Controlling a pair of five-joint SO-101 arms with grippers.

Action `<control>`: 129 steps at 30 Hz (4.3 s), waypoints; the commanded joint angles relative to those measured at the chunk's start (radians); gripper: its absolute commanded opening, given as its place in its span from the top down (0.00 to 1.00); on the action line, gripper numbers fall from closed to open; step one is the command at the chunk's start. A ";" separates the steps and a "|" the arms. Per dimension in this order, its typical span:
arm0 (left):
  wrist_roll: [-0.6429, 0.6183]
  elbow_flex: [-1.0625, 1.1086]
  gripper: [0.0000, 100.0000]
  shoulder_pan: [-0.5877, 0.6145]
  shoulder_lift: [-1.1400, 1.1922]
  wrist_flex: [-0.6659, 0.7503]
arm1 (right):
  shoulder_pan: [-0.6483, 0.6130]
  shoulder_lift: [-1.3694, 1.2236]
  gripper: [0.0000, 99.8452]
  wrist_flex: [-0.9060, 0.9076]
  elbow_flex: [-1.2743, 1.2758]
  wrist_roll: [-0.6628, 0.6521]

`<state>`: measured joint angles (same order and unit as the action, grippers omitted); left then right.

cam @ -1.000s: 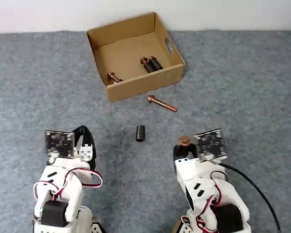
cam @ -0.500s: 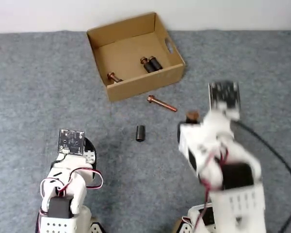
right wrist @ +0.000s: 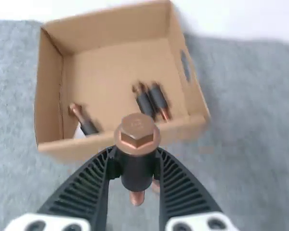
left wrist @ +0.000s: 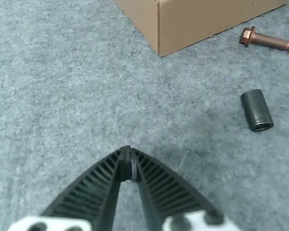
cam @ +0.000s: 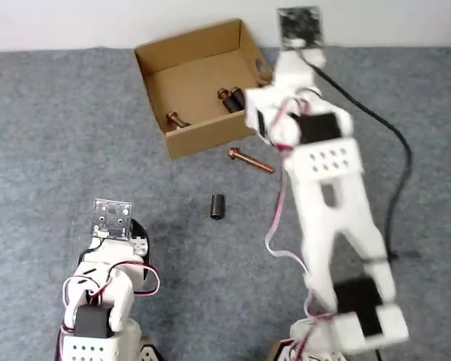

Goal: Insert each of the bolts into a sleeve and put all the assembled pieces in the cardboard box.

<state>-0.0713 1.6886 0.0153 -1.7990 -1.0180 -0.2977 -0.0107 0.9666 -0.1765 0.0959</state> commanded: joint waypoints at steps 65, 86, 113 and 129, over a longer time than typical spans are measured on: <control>0.003 -0.004 1.00 0.006 -0.002 -0.003 | -0.101 -0.596 0.99 0.608 -0.752 -0.218; 0.003 -0.004 1.00 0.008 -0.002 -0.002 | -0.170 -0.668 0.95 0.823 -0.740 -0.095; 0.003 -0.004 1.00 0.008 -0.002 0.000 | -0.269 -0.990 0.90 0.805 -0.703 0.245; 0.003 -0.004 1.00 -0.003 0.000 -0.008 | -0.231 -0.766 0.99 0.831 -0.695 0.244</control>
<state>-0.0698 1.6886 0.0153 -1.7990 -1.0180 -0.5631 -0.9221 1.7553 -0.8638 0.3276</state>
